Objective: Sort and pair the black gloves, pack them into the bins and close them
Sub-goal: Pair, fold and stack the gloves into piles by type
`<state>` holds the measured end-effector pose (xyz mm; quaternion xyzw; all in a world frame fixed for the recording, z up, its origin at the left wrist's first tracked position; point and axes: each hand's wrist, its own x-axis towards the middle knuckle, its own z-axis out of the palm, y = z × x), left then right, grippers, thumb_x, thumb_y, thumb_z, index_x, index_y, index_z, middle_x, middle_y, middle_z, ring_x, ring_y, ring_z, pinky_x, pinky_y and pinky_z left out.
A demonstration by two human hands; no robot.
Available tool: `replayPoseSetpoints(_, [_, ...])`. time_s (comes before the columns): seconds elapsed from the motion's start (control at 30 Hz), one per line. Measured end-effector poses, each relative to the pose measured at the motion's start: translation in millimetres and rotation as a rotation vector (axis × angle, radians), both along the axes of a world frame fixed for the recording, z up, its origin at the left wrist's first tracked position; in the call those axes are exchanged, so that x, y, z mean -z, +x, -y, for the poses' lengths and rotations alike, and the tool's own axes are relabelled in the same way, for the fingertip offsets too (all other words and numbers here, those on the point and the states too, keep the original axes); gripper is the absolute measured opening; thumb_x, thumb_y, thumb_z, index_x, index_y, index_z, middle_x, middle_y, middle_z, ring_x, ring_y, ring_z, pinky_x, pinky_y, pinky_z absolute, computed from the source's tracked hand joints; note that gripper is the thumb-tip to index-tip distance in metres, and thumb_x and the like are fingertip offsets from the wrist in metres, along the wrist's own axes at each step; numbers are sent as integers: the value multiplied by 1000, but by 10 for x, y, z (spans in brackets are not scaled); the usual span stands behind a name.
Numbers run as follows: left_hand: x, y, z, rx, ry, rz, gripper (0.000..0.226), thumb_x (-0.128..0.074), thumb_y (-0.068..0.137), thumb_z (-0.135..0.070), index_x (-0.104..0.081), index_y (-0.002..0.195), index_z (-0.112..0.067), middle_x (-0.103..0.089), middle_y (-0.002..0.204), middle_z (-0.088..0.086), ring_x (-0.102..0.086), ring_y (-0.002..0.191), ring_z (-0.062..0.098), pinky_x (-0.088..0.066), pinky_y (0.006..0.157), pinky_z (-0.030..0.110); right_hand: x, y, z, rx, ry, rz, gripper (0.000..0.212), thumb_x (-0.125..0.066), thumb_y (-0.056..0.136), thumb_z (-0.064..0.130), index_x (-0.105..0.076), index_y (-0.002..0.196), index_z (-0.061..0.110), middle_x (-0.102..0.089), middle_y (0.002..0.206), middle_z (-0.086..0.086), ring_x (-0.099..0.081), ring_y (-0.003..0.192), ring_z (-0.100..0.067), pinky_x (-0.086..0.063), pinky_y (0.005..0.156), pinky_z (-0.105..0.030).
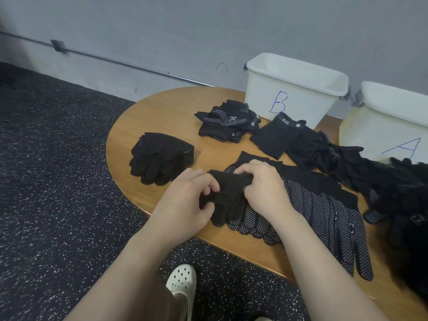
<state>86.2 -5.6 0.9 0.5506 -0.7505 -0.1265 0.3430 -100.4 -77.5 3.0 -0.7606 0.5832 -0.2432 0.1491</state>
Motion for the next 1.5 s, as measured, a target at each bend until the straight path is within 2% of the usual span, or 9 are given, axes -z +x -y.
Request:
replayPoseSetpoints(0.27, [10,-4,-47,9,32,15,24,-74,84,-8,-75,105,-21,-57,93,-11,-51,88,5,-51,81,32,-163,-201,-124,-181,111,-7,37,-66,88,12,-70,121,27,-60,112,15,-54,111,-10,-46,99,-35])
replayPoseSetpoints(0.57, [-14,3,-55,0,106,-11,35,-52,83,-42,-75,96,-20,-60,89,-15,-55,87,6,-50,82,34,-136,-112,-547,-297,-15,-161,58,-29,106,52,-44,155,24,-35,164,10,-22,152,-1,-1,126,-22])
replayPoseSetpoints(0.73, [36,-197,-7,-102,-34,73,17,-60,100,-19,-69,113,-14,-63,123,0,-55,116,20,-43,104,40,45,-28,-576,-242,13,-425,64,-12,108,47,-12,165,17,-5,173,2,3,158,-8,8,128,-32])
replayPoseSetpoints(0.87, [68,-320,15,53,109,140,49,-36,110,-19,-37,159,-20,-33,167,-4,-20,156,9,-15,128,31,87,13,-630,-201,-13,-454,66,-5,106,42,-2,165,11,0,173,-6,5,159,-14,7,129,-34])
replayPoseSetpoints(1.0, [98,-269,41,52,279,318,56,-17,111,-38,-12,166,-26,-8,172,-12,3,157,1,-1,130,33,106,10,-671,-147,4,-454,67,-5,105,44,-1,164,10,1,173,-8,5,159,-16,9,128,-33])
replayPoseSetpoints(1.2, [144,-220,128,-32,323,359,63,-12,110,-46,-2,166,-22,5,173,-7,9,158,4,5,129,37,76,-76,-733,-72,54,-464,83,-8,101,61,1,164,8,6,173,-9,9,159,-17,9,128,-37])
replayPoseSetpoints(1.33, [158,-177,212,-62,278,253,60,-18,110,-46,-21,165,-21,-17,172,-6,-6,159,7,-1,130,34,-5,-147,-755,-67,18,-449,94,-1,96,73,-22,163,9,-20,170,-7,-12,158,-16,9,128,-42])
replayPoseSetpoints(1.4, [129,-194,287,-68,223,138,53,-30,111,-39,-41,157,-14,-41,162,1,-29,153,19,-16,127,37,-67,-183,-630,-23,-64,-369,79,-13,102,67,-59,140,14,-60,143,-2,-47,139,-16,3,128,-41])
replayPoseSetpoints(1.5, [82,-244,364,-53,186,96,43,-44,110,-25,-51,150,-10,-54,148,6,-44,140,25,-31,119,41,-142,-204,-426,47,-107,-275,44,-41,104,51,-70,117,22,-71,110,8,-62,113,-16,-5,125,-38])
